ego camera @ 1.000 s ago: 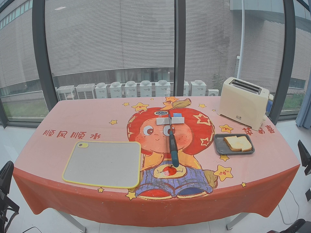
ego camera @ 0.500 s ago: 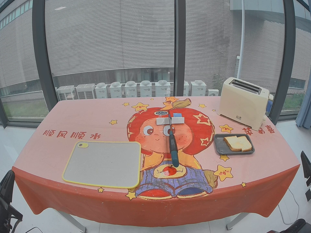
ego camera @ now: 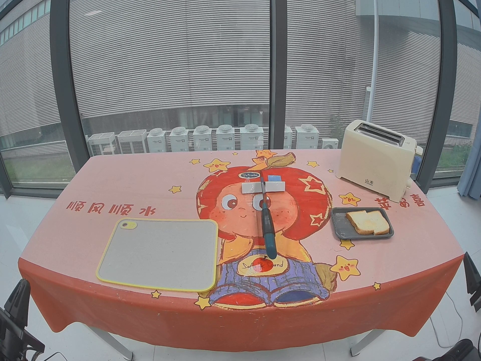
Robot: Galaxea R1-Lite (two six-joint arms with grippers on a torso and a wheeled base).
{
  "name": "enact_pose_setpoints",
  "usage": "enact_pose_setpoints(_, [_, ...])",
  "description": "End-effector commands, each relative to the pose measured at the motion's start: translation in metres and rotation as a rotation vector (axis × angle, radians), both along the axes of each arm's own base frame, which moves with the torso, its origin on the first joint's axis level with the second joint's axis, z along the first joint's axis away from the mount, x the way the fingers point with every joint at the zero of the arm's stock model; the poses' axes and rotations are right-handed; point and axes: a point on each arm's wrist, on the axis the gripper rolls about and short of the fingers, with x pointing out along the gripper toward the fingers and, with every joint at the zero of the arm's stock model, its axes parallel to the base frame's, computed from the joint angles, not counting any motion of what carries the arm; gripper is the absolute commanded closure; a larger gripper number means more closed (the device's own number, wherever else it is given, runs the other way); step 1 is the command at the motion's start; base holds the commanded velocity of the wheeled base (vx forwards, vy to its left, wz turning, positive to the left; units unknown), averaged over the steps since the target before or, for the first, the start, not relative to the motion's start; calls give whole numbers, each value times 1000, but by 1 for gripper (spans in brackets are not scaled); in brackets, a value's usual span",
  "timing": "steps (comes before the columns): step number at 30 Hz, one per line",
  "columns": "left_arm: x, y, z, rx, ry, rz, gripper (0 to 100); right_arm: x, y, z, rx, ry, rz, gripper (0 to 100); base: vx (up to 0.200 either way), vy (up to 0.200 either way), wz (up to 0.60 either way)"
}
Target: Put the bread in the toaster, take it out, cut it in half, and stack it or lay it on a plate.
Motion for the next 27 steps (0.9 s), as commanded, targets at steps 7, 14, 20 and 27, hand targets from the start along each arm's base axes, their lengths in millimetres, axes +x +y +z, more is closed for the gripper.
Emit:
enact_pose_setpoints(7, [-8, 1, -17, -1, 40, 5, 100, -21, -1, -12, 2, -33, 0, 0, 0, 0, 0])
enact_pose_setpoints(14, [-7, 1, -22, 0, 64, 3, 100, -28, -2, -28, 1, -16, 3, 0, 0, 0, 0])
enact_pose_setpoints(20, [-7, 1, -26, 3, 96, 3, 100, -30, -2, -34, 1, -13, 3, 0, 0, 0, 0])
enact_pose_setpoints(27, [-7, 1, -33, -20, 167, 2, 100, -32, -2, -48, 1, -10, 3, 0, 0, 0, 0])
